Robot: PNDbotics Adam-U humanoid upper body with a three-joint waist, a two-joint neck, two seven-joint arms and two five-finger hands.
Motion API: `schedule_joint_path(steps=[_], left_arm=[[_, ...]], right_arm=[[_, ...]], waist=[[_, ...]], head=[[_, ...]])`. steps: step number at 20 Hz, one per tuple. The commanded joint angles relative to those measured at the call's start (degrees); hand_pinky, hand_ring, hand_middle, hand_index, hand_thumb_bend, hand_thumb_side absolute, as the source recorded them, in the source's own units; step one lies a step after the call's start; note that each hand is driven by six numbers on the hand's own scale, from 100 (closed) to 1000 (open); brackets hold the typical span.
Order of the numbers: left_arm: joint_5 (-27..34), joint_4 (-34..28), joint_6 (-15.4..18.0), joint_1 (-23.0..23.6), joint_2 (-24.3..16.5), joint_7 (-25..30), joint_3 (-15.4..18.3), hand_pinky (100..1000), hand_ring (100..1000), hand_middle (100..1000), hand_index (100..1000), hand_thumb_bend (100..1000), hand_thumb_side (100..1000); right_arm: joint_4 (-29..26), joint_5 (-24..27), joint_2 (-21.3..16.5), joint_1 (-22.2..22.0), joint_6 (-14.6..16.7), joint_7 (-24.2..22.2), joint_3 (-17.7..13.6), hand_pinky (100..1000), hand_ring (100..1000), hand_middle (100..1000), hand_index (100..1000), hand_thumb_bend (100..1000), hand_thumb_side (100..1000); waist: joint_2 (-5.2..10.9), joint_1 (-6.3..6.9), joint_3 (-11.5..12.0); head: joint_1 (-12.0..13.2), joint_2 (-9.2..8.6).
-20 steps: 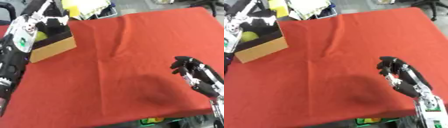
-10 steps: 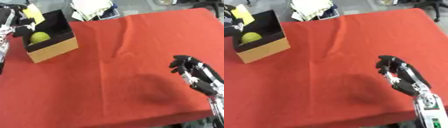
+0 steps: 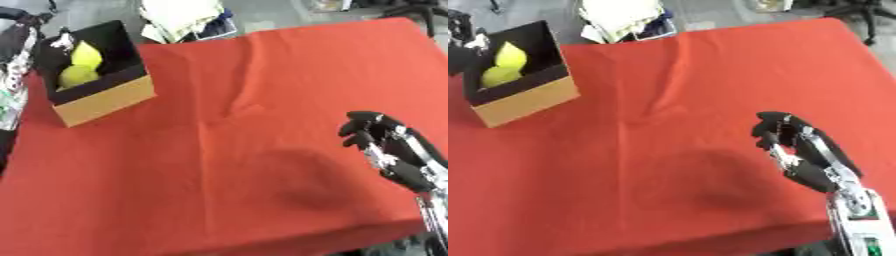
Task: Pick up objects on the table and place them in the box.
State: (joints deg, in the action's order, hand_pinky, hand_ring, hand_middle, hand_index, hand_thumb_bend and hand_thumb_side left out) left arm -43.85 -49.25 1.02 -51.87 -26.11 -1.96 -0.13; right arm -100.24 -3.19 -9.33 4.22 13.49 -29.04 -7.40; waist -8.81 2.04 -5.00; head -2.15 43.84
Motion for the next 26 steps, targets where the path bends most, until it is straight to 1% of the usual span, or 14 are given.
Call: schedule_joint_path(steps=[1, 3, 7, 10, 12, 13, 15, 18, 21, 23, 26], left_arm=[[3.0, -4.9, 0.8, -0.5, -2.2, -1.3, -0.1, 778, 767, 802, 920, 100, 908], [4.8, -7.8, 2.2, 0.2, -2.5, -2.8, 0.2, 757, 739, 764, 894, 100, 831], [8.3, -13.5, 5.6, 2.7, -4.6, -6.2, 0.6, 736, 701, 718, 859, 100, 761], [10.9, -17.8, 8.2, 6.2, -6.1, -8.9, 2.9, 718, 679, 683, 822, 100, 712], [12.8, -20.7, 10.0, 8.9, -6.8, -10.7, 5.2, 713, 672, 673, 810, 100, 704], [13.7, -22.3, 10.3, 10.4, -7.0, -11.6, 6.6, 709, 666, 667, 802, 100, 702], [15.6, -25.4, 9.7, 13.5, -7.4, -13.5, 9.7, 706, 664, 663, 794, 100, 703], [18.7, -30.3, 7.2, 18.5, -7.4, -16.6, 14.6, 703, 661, 660, 789, 100, 707], [21.6, -35.1, 4.3, 23.3, -5.4, -19.6, 19.5, 691, 646, 644, 780, 100, 739], [23.5, -36.1, 2.4, 26.4, -4.2, -21.5, 22.5, 677, 629, 627, 770, 100, 741], [26.3, -34.0, -0.4, 30.9, -3.2, -24.3, 27.1, 663, 612, 610, 764, 100, 758]], right_arm=[[-0.7, 0.1, -1.3, 0.4, 0.3, 0.2, -0.3, 636, 711, 652, 833, 100, 470], [-0.8, 0.2, -1.6, 0.5, 0.4, 0.5, -0.5, 637, 712, 654, 833, 100, 470], [-1.8, 0.9, -4.4, 1.1, 1.6, 2.4, -2.1, 642, 715, 658, 835, 100, 470], [-3.0, 2.2, -7.8, 1.2, 2.8, 4.9, -5.3, 648, 719, 664, 837, 100, 470], [-3.7, 3.1, -10.0, 1.0, 3.3, 6.7, -7.8, 650, 720, 667, 837, 100, 470], [-4.0, 3.5, -11.0, 0.6, 3.5, 7.7, -9.3, 653, 722, 670, 838, 100, 470], [-4.6, 3.9, -12.8, -0.4, 3.7, 9.6, -12.3, 658, 726, 675, 839, 100, 470], [-5.4, 3.2, -14.5, -2.5, 3.5, 12.6, -17.3, 662, 730, 679, 840, 100, 470], [-6.4, 1.9, -14.7, -4.6, 2.4, 15.6, -22.1, 663, 732, 683, 841, 100, 470], [-6.8, 1.0, -14.1, -5.8, 0.9, 17.5, -25.2, 662, 733, 684, 840, 100, 470], [-7.8, -0.5, -13.3, -7.7, -1.7, 20.3, -29.8, 662, 734, 685, 839, 100, 470]], waist=[[1.04, -0.14, 0.1], [1.13, -0.19, 0.1], [1.54, -0.35, 0.2], [1.89, -0.60, 0.3], [2.09, -0.75, 0.5], [2.19, -0.81, 0.7], [2.37, -0.94, 1.1], [2.67, -1.07, 2.1], [3.15, -0.97, 3.2], [3.62, -0.95, 3.8], [4.54, -0.56, 4.5]], head=[[-0.2, 0.10], [-0.1, 0.10], [0.0, 0.26], [-0.1, 0.27], [0.0, 0.27], [-0.1, 0.27], [-0.4, 0.27], [-0.9, 0.27], [-1.6, 0.27], [-2.0, 0.27], [-2.6, 0.27]])
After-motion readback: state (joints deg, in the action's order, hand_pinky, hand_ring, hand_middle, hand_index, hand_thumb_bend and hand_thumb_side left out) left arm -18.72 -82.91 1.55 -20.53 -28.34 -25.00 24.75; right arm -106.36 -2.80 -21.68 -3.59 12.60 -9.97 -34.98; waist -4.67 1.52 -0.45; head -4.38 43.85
